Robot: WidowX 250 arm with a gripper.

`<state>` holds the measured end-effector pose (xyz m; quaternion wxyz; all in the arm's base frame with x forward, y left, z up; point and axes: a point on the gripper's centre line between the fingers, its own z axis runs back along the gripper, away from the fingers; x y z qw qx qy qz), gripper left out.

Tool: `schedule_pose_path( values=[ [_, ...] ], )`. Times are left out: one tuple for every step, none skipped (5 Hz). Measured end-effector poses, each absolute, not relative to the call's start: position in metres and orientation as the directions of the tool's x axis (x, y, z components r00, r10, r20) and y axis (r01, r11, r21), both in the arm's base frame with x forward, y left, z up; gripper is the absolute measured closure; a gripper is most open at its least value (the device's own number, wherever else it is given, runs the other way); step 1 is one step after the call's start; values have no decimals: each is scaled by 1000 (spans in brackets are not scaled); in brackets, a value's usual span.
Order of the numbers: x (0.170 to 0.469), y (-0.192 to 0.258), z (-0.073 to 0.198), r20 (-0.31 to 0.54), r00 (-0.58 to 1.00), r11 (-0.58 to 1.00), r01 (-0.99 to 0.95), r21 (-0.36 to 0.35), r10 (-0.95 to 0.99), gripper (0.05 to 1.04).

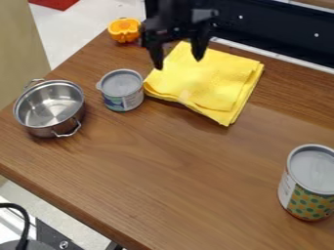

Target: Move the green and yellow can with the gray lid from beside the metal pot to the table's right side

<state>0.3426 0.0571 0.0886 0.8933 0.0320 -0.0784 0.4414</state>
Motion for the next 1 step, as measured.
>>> schedule_pose_path(
  values=[
    [353, 85, 99, 171, 558, 573, -818, -49, 812, 88]
  ],
)
